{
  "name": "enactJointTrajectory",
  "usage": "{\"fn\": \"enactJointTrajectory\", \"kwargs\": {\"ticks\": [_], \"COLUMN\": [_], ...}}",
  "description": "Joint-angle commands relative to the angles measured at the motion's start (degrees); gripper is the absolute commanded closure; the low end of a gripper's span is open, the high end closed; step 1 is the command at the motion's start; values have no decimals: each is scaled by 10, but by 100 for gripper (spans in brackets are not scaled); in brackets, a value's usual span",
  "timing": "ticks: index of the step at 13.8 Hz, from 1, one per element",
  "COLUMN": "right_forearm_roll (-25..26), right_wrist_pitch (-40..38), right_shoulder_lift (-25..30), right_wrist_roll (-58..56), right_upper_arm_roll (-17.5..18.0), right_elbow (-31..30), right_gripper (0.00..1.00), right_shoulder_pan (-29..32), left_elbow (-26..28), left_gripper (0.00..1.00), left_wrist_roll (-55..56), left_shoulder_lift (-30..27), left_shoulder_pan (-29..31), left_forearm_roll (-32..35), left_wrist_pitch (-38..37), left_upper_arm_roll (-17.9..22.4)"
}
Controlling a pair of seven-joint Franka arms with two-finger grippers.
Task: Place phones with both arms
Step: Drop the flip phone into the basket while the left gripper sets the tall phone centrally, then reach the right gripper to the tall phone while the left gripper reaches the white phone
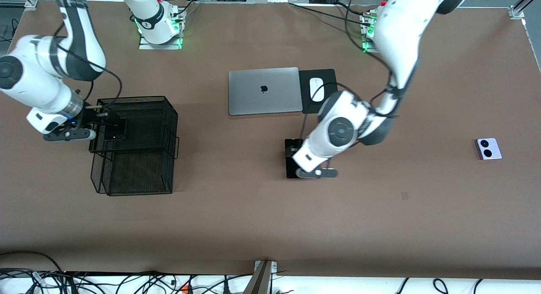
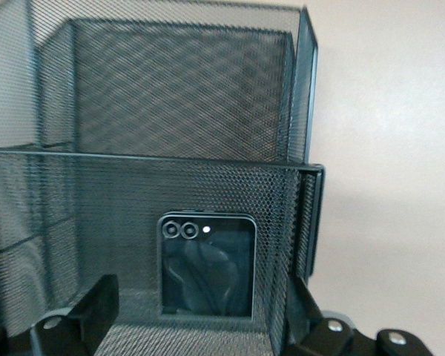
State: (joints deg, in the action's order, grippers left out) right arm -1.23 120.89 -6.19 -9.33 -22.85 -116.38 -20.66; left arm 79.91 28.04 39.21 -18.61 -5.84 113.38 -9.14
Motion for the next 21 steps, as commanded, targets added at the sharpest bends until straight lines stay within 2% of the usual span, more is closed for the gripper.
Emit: {"fn": "enactJointTrajectory", "kwargs": {"ticks": [1,4,6,7,10,12,14,15,18,21], "right_forearm_roll": [-10,-10,-10,-10,-5,-3,9,18,39,39], "right_wrist_pitch": [-50,-51,-51,-51,-51,-50,-50,-51,-45,-4], "right_shoulder_lift": [-7,-26,-70,-104,-204,-264,-329,-363,-449,-515], "right_wrist_roll": [32,164,286,350,483,539,595,615,631,632], "right_upper_arm_roll": [33,118,169,184,184,179,173,170,145,110], "right_elbow": [68,110,162,202,315,375,448,490,579,615], "right_gripper": [0,0,0,0,0,0,0,0,0,0], "right_shoulder_pan": [-5,-7,-26,-52,-138,-186,-228,-249,-308,-360], "left_elbow": [17,17,23,30,47,51,51,52,57,102], "left_gripper": [0,0,0,0,0,0,0,0,0,0], "left_wrist_roll": [-19,-105,-155,-175,-200,-259,-285,-311,-429,-460], "left_shoulder_lift": [-79,-113,-112,-111,-98,-82,-59,-42,9,13], "left_shoulder_pan": [86,177,239,276,362,406,439,458,527,553], "left_forearm_roll": [7,58,119,118,114,122,161,182,187,188], "left_wrist_pitch": [-131,-202,-207,-208,-229,-228,-208,-171,-47,56], "left_upper_arm_roll": [0,2,1,1,1,1,2,2,1,2]}}
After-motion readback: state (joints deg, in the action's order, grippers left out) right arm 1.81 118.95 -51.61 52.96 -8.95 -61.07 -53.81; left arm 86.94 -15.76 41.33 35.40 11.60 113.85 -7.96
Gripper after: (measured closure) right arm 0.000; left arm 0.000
